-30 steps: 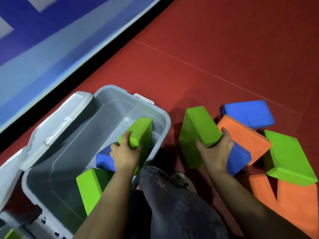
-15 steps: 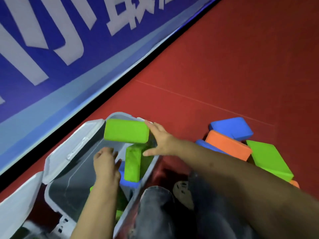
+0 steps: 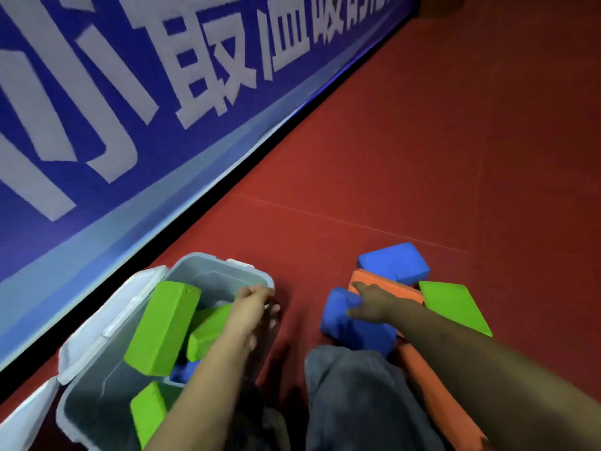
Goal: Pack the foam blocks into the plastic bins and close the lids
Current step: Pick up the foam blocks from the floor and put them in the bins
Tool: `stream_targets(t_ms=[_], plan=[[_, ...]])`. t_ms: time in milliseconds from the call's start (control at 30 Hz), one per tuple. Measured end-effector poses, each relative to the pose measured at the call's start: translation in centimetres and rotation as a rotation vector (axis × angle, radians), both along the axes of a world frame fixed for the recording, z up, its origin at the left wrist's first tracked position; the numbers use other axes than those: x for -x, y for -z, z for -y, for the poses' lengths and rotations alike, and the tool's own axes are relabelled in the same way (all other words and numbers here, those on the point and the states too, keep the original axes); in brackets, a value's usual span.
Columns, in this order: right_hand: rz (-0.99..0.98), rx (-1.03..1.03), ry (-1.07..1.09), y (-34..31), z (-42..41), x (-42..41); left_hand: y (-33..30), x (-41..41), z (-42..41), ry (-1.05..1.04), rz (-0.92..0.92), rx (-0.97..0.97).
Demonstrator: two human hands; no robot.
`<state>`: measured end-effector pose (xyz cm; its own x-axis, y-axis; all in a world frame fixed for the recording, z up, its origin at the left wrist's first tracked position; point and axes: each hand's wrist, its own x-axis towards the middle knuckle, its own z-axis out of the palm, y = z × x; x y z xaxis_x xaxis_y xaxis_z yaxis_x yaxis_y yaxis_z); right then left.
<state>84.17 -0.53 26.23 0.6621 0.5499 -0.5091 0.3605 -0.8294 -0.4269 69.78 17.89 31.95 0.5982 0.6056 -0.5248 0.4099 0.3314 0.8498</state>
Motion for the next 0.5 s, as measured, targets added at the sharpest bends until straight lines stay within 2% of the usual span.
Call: stream_targets(t_ms=[233,367,500], plan=[[-0.118,0.198,0.237,8.3,11.0,-3.8,7.3,-8.5,5.4,0.53,-0.365,-0.241],[-0.119,0.22,0.396,13.4,11.8,-6.7,14.5,-13.2,4.4,0.744,-0.446,-0.412],[-0.075,0.181,0.486,18.1,9.8,-10.1,21.8,-16.8,3.7,1.113,-0.532,-0.693]])
